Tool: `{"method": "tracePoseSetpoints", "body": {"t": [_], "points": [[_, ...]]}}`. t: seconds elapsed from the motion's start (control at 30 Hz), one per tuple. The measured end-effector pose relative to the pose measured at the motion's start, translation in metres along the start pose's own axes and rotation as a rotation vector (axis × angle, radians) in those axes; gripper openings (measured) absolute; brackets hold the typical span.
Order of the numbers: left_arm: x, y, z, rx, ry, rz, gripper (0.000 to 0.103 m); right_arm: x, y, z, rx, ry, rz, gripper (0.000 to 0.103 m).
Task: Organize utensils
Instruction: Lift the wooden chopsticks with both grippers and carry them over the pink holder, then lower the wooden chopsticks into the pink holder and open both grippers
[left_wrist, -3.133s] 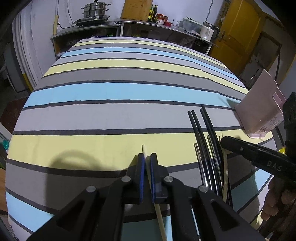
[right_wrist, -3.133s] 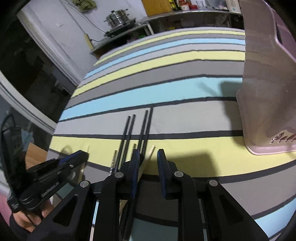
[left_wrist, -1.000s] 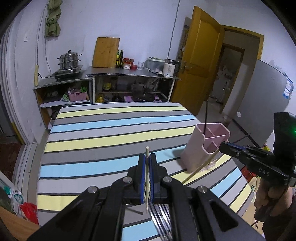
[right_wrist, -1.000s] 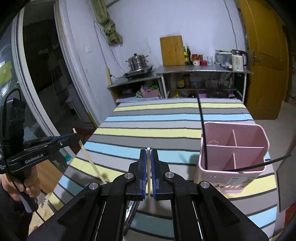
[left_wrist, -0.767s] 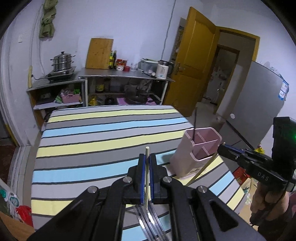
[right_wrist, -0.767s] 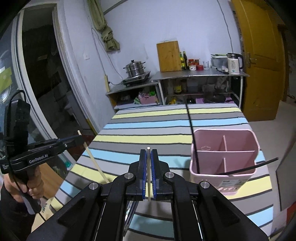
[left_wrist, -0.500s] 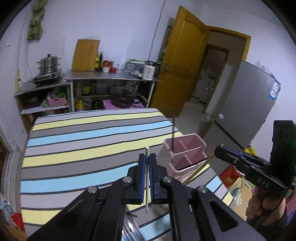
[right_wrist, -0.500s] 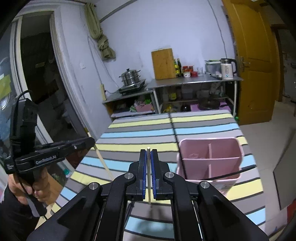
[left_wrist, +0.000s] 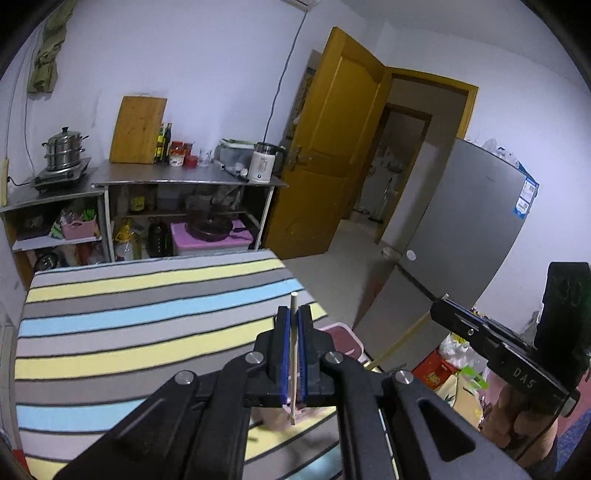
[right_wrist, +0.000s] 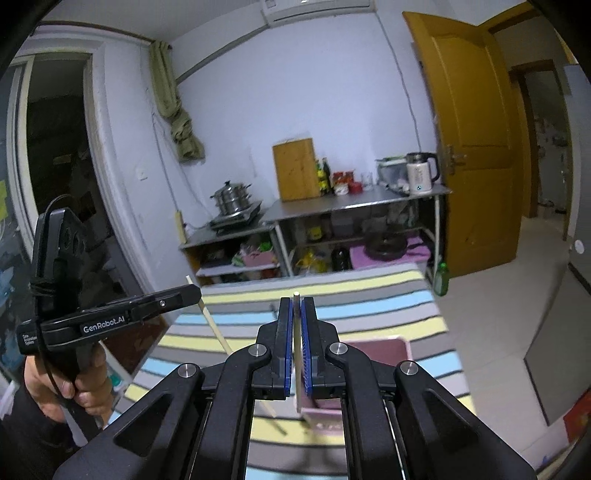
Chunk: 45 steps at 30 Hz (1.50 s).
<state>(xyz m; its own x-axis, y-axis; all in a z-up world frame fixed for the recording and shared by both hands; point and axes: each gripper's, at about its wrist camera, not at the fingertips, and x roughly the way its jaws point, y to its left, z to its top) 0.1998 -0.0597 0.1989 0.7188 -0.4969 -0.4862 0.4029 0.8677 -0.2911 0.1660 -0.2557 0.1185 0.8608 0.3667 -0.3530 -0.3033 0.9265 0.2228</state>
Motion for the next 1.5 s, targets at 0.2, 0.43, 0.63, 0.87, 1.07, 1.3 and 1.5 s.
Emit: {"method": "tracePoseSetpoints", "body": {"t": [0.2,0.43,0.63,0.87,1.07,1.3,1.5], "points": [[0.025,-0.001,0.003,-0.007,-0.004,-0.021,0.005,0.007,-0.011,0.007,-0.001,-0.021,-0.038,0.005],[0.059,0.005,-0.022,-0.017,0.051,-0.017,0.005,0.036,-0.027,-0.01,0.024,0.019,-0.05,0.005],[0.072,0.008,-0.039,-0.016,0.085,-0.009,0.005,0.058,-0.041,-0.032,0.053,0.077,-0.056,0.005],[0.075,0.011,-0.053,-0.006,0.121,-0.007,0.005,0.075,-0.055,-0.052,0.095,0.139,-0.055,0.005],[0.065,0.012,-0.057,-0.015,0.112,-0.011,0.006,0.067,-0.053,-0.051,0.086,0.132,-0.093,0.012],[0.034,0.017,-0.055,-0.016,0.057,0.0,0.007,0.045,-0.049,-0.041,0.079,0.078,-0.098,0.018],[0.005,0.029,-0.07,-0.023,0.017,0.027,0.007,0.022,-0.041,-0.045,0.078,0.035,-0.086,0.018]]}}
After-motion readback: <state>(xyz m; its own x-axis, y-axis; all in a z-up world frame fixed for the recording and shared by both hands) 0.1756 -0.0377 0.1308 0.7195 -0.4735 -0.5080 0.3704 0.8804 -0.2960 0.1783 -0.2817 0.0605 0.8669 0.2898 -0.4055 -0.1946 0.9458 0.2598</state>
